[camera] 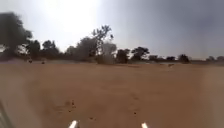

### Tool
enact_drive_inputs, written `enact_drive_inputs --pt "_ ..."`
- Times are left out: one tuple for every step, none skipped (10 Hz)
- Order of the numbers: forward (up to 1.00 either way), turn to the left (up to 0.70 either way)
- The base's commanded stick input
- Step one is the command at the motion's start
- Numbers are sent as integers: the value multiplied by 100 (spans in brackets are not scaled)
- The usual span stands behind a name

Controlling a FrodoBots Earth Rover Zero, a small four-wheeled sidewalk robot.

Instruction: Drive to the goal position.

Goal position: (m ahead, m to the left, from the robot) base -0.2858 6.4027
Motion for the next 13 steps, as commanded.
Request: enact_drive_inputs --pt "100 0" --pt "100 9" --pt "100 27" --pt "100 27" --pt "100 27" --pt "100 20" --pt "100 7" --pt "100 0" --pt "100 0" --pt "100 0" --pt "100 0" --pt "100 0" --pt "100 17"
